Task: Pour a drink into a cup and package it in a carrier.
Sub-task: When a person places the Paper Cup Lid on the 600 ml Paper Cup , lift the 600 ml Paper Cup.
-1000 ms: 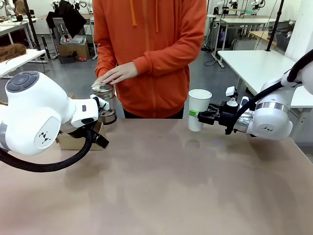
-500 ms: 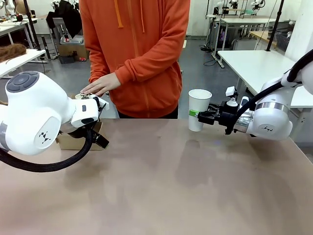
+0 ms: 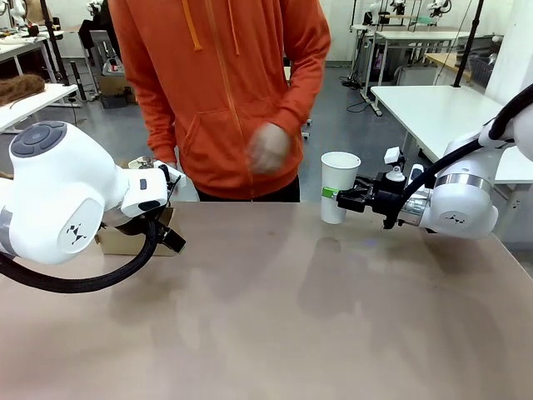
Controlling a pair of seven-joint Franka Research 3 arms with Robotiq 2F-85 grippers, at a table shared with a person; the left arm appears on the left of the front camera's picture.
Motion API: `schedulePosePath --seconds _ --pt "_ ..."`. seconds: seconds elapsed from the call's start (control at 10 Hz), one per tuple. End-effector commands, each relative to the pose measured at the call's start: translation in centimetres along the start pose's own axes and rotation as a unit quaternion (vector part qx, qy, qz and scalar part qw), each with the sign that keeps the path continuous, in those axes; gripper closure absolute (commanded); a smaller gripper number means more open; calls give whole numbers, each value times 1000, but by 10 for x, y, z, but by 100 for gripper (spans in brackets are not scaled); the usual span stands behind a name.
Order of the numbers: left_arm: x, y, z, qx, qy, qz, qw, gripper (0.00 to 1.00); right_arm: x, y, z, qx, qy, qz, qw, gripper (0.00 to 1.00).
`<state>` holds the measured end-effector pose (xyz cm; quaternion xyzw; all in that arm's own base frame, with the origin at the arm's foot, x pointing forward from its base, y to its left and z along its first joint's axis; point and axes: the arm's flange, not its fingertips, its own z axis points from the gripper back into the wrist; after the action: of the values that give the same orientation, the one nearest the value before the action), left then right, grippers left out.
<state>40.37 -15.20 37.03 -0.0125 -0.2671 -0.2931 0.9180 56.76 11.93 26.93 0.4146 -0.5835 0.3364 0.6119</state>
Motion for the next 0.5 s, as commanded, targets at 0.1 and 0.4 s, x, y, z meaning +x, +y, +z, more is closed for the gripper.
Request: schedulePosePath --seconds 0.1,0.4 --pt "0 0 0 -1 -1 1 1000 0 2 1 -1 -2 0 5 1000 15" --pt "0 0 0 -1 -1 1 1000 0 2 1 -1 -2 0 5 1000 15"
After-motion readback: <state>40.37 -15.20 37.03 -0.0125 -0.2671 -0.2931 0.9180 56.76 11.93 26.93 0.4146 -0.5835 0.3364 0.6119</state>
